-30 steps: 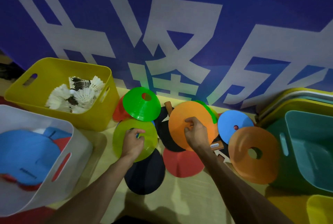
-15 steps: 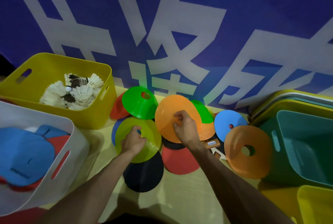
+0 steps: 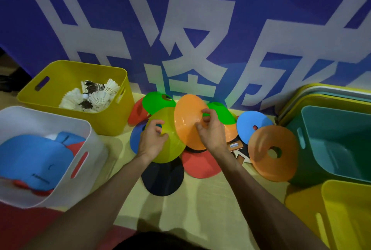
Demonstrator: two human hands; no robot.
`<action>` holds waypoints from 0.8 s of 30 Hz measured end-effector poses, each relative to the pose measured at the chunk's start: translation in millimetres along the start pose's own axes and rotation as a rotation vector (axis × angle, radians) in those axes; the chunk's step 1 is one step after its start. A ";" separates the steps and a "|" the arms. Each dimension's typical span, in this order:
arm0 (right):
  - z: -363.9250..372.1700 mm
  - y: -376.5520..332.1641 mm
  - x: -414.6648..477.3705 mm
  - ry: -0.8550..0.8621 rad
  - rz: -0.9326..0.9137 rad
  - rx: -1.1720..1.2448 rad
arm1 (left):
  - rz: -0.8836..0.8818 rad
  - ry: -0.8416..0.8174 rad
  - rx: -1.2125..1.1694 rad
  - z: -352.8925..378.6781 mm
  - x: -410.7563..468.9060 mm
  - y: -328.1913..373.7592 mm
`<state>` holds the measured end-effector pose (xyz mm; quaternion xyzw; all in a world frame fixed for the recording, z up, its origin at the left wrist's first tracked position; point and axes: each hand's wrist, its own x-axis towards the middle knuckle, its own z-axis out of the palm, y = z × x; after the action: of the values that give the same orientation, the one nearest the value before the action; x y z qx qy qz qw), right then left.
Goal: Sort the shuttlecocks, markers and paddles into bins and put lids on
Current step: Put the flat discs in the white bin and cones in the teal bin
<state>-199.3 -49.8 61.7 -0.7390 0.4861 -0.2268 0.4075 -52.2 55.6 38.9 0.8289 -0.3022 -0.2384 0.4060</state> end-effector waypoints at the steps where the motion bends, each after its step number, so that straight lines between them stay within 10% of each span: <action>1: -0.7 0.4 -0.7 0.003 -0.004 0.020 | 0.019 0.010 -0.005 -2.4 -3.6 3.9; 24: 11.0 -81.5 -8.6 0.110 -0.083 0.021 | 0.283 0.075 0.026 -94.8 1.0 53.5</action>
<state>-151.5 -22.0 123.1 -0.7407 0.4742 -0.2889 0.3782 -7.2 79.0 135.3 0.7916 -0.4037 -0.1436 0.4356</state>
